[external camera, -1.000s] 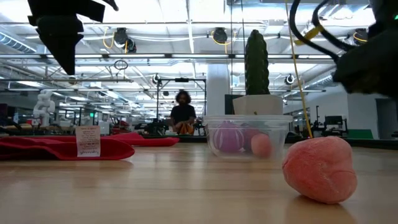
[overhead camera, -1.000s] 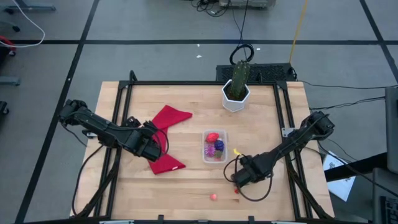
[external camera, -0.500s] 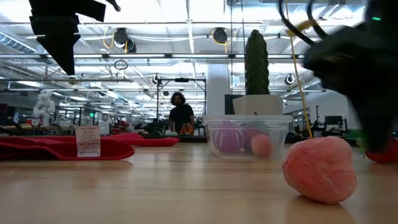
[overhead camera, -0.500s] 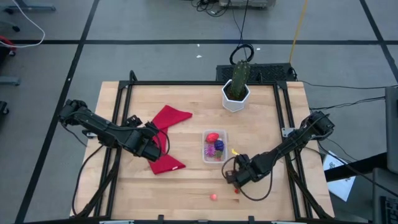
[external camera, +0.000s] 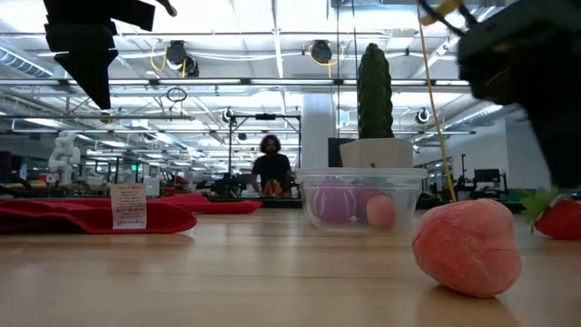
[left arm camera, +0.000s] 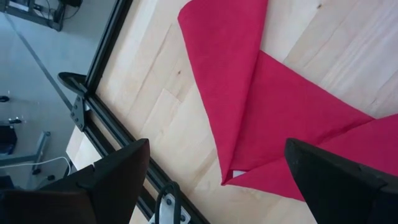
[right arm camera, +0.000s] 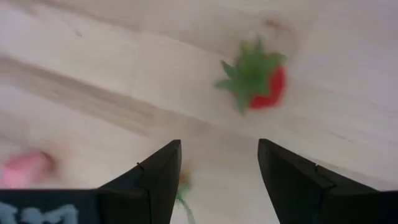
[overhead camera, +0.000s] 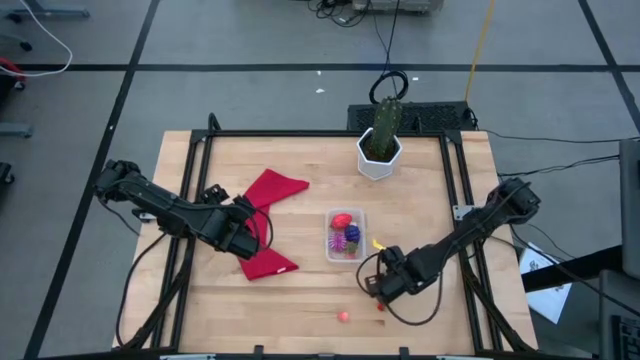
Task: Pick and placing Produce into tupperware
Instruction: Put the top red strawberry into the transparent bin
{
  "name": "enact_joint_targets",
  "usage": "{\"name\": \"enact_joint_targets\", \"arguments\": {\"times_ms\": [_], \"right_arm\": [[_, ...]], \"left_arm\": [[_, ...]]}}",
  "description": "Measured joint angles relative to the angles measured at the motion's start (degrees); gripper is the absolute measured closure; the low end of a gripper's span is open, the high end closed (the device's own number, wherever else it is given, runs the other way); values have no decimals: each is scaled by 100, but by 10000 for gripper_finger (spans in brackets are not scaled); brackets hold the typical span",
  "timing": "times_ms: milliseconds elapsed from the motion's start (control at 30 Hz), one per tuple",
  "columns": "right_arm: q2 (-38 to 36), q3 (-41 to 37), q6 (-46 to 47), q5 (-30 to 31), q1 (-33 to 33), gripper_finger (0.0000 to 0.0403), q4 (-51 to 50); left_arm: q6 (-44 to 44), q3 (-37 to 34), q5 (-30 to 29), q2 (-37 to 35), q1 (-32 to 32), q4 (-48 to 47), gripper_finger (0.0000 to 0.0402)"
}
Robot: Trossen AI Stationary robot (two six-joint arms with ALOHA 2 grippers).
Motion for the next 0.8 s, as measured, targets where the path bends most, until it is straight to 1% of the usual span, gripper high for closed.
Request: {"name": "enact_joint_targets", "arguments": {"times_ms": [133,200,267,367,500,667,800], "right_arm": [[-133,88,-241,-108,204,197,-558],[-170,92,-571,-96,283,197,-903],[-172,87,-1078,44,342,197,-1205],[-180,50,-1915,313,356,197,-1353],[-175,28,-2966,358,358,197,-1690],[-176,28,-4110,375,441,197,-1518],[-175,28,-4519,387,539,197,-1121]], "left_arm": [[-6,0,0,-1,0,-1,23],[-46,0,-60,0,0,4,23],[-51,0,-173,-2,0,1,23],[-50,0,-339,0,0,9,23],[-47,0,-444,0,0,19,23],[-304,0,-439,-2,0,22,23],[-509,0,-442,-1,0,29,23]]}}
